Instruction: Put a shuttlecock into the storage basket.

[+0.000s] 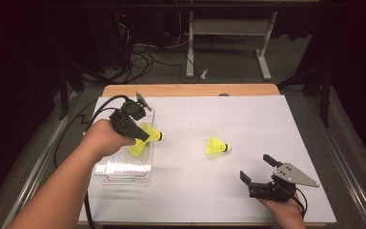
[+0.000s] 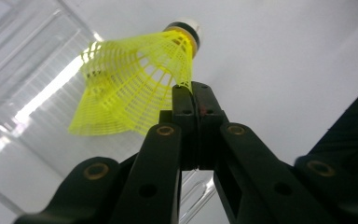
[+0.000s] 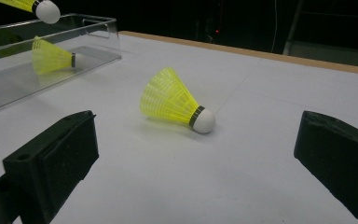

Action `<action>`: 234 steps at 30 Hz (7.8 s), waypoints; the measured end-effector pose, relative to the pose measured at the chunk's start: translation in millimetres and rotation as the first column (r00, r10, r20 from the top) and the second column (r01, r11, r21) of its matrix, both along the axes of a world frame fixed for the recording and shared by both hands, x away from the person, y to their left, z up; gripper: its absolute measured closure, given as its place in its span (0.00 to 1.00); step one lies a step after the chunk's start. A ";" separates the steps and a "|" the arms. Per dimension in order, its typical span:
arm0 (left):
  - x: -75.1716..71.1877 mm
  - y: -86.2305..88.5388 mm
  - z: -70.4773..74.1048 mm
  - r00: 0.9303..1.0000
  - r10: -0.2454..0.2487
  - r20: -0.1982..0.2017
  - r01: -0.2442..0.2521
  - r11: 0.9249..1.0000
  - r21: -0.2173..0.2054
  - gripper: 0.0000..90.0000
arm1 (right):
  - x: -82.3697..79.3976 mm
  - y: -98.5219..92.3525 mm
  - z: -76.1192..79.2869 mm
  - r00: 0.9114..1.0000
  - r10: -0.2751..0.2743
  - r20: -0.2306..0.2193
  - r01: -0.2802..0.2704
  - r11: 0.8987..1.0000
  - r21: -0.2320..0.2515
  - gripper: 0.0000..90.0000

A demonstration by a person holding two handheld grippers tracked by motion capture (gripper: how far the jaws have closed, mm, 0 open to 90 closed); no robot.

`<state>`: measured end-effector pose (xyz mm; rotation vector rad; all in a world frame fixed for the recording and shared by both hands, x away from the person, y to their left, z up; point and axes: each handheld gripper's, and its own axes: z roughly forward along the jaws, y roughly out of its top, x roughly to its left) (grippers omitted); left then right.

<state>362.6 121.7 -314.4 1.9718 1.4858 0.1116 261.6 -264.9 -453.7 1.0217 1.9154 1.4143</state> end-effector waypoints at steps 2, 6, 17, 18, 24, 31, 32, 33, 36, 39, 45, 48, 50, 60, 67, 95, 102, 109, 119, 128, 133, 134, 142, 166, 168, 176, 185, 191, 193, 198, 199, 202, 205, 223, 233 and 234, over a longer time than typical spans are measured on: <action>2.4 4.7 1.4 1.000 0.020 0.007 -0.020 1.000 -0.001 1.00 | -1.3 -1.6 -0.3 1.000 -0.004 -0.001 0.004 1.000 0.002 0.00; 7.3 13.8 0.7 0.998 0.069 0.012 -0.069 0.997 0.035 1.00 | -1.7 -4.8 1.0 1.000 -0.015 0.004 0.015 1.000 0.014 0.00; 10.1 25.1 -1.8 0.996 0.089 0.010 -0.089 0.995 0.039 1.00 | -1.7 -0.3 -0.5 1.000 -0.005 0.000 0.005 1.000 -0.004 0.00; 9.8 25.5 -2.4 0.996 0.084 0.006 -0.084 0.995 0.046 1.00 | -2.2 -1.5 0.1 1.000 -0.009 0.002 0.009 1.000 -0.001 0.00; 9.2 28.3 -3.1 0.996 0.094 0.008 -0.095 0.993 0.071 1.00 | -2.7 -3.4 0.8 1.000 -0.016 0.003 0.016 1.000 0.005 0.00; 11.9 41.2 2.5 0.992 0.123 0.022 -0.125 0.990 0.073 1.00 | -1.6 -1.7 -0.2 1.000 -0.012 -0.001 0.012 1.000 -0.001 0.00; 13.2 43.9 2.7 0.991 0.133 0.023 -0.134 0.988 0.076 1.00 | -1.6 -2.1 -0.3 1.000 -0.013 -0.002 0.013 1.000 0.001 0.00; 14.3 46.2 2.5 0.989 0.145 0.028 -0.146 0.986 0.074 1.00 | -1.7 -2.3 -0.3 1.000 -0.015 -0.002 0.015 1.000 0.001 0.00; 16.3 52.0 0.8 0.986 0.162 0.028 -0.163 0.983 0.080 1.00 | -2.0 -2.7 0.1 1.000 -0.018 -0.001 0.018 1.000 0.004 0.00; 17.6 55.3 -0.2 0.985 0.171 0.028 -0.172 0.982 0.080 1.00 | -1.3 -2.6 0.1 1.000 -0.018 0.000 0.018 1.000 0.004 0.00; 20.2 59.1 0.3 0.983 0.182 0.027 -0.184 0.980 0.076 1.00 | 0.1 -1.2 -0.5 1.000 -0.016 -0.005 0.016 1.000 0.004 0.00; 23.2 63.7 -0.6 0.981 0.194 0.032 -0.196 0.977 0.084 1.00 | -0.7 -1.2 -1.2 1.000 -0.014 -0.007 0.014 1.000 0.000 0.00; 25.3 65.5 -2.5 0.978 0.206 0.032 -0.208 0.974 0.087 1.00 | -1.4 -1.8 -1.1 1.000 -0.013 -0.005 0.013 1.000 -0.001 0.00; 36.5 65.2 -17.7 0.974 0.225 0.030 -0.227 0.968 0.104 1.00 | -0.3 0.4 -1.7 1.000 -0.009 -0.008 0.009 1.000 -0.008 0.00; 46.0 62.9 -24.5 0.970 0.244 0.024 -0.245 0.964 0.102 1.00 | -1.3 -0.3 -1.6 1.000 -0.008 -0.006 0.007 1.000 -0.004 0.00; 60.2 73.9 -56.8 0.967 0.252 -0.037 -0.248 0.965 0.091 1.00 | -2.5 0.2 -2.5 1.000 -0.006 -0.010 0.006 1.000 -0.006 0.00; 61.1 76.9 -61.4 0.967 0.250 -0.040 -0.246 0.966 0.082 1.00 | -2.5 1.0 -2.9 1.000 -0.004 -0.013 0.004 1.000 -0.009 0.00; 60.6 82.5 -68.4 0.964 0.262 -0.041 -0.258 0.963 0.083 1.00 | -2.5 0.5 -3.1 1.000 -0.006 -0.013 0.006 1.000 -0.011 0.00; 57.7 90.0 -82.1 0.961 0.268 -0.059 -0.263 0.961 0.081 1.00 | -2.7 1.3 -3.4 1.000 -0.003 -0.013 0.003 1.000 -0.014 0.00; 56.4 92.8 -93.9 0.957 0.280 -0.079 -0.272 0.957 0.099 0.99 | -2.8 1.7 -3.7 1.000 -0.002 -0.014 0.001 1.000 -0.017 0.00; 55.2 92.7 -96.2 0.954 0.287 -0.083 -0.278 0.955 0.101 0.97 | -2.8 2.2 -3.7 1.000 0.000 -0.014 0.000 1.000 -0.017 0.00; 55.0 93.0 -97.7 0.953 0.290 -0.085 -0.281 0.954 0.103 0.98 | -2.9 2.3 -3.6 1.000 0.000 -0.013 0.000 1.000 -0.017 0.00; 52.6 96.1 -101.3 0.951 0.293 -0.097 -0.283 0.953 0.108 0.93 | -3.0 2.2 -3.7 1.000 0.001 -0.014 -0.001 1.000 -0.019 0.00; 34.5 82.0 -74.2 0.963 0.255 -0.091 -0.242 0.961 0.134 0.53 | -3.9 2.7 -2.5 1.000 0.004 -0.014 -0.004 1.000 -0.016 0.00; 32.8 81.1 -73.5 0.963 0.251 -0.097 -0.236 0.962 0.140 0.50 | -4.0 2.4 -2.4 1.000 0.002 -0.014 -0.003 1.000 -0.015 0.00; 26.9 79.2 -70.3 0.963 0.250 -0.102 -0.233 0.960 0.152 0.39 | -3.4 1.8 -2.9 1.000 -0.003 -0.015 0.003 1.000 -0.015 0.00; 17.6 74.3 -66.8 0.969 0.217 -0.117 -0.197 0.967 0.161 0.29 | -3.8 3.2 -2.9 1.000 -0.002 -0.016 0.001 1.000 -0.018 0.00; 12.3 66.9 -65.0 0.974 0.192 -0.117 -0.174 0.973 0.149 0.19 | -4.2 3.2 -2.4 1.000 -0.004 -0.014 0.004 1.000 -0.020 0.00; 10.2 63.8 -63.1 0.977 0.180 -0.115 -0.164 0.977 0.136 0.17 | -4.2 2.8 -2.4 1.000 -0.007 -0.015 0.007 1.000 -0.021 0.00; 5.9 61.1 -57.4 0.978 0.173 -0.118 -0.161 0.981 0.105 0.15 | -3.5 0.5 -1.6 1.000 -0.018 -0.009 0.018 1.000 -0.023 0.00; 5.2 61.7 -57.4 0.978 0.173 -0.120 -0.160 0.981 0.111 0.15 | -3.4 -0.1 -1.1 1.000 -0.017 -0.006 0.017 1.000 -0.024 0.00; 4.7 64.3 -55.2 0.974 0.188 -0.128 -0.172 0.977 0.125 0.14 | -2.9 -1.7 0.5 1.000 -0.012 0.002 0.012 1.000 -0.023 0.00; 5.0 65.1 -49.7 0.970 0.208 -0.126 -0.193 0.974 0.122 0.13 | -0.9 -3.3 1.7 1.000 -0.014 0.002 0.014 1.000 -0.003 0.00; 7.0 9.3 -35.4 0.988 0.133 -0.082 -0.126 0.988 0.084 0.02 | -4.0 -2.1 -2.1 1.000 -0.006 -0.012 0.006 1.000 -0.010 0.00; 6.7 -11.4 -38.8 0.992 0.080 -0.096 -0.071 0.993 0.096 0.02 | -2.3 -3.6 -4.4 1.000 -0.021 -0.022 0.021 1.000 -0.009 0.00; 6.7 -11.8 -39.3 0.992 0.078 -0.096 -0.069 0.993 0.098 0.02 | -2.0 -3.6 -4.8 1.000 -0.019 -0.023 0.019 1.000 -0.011 0.00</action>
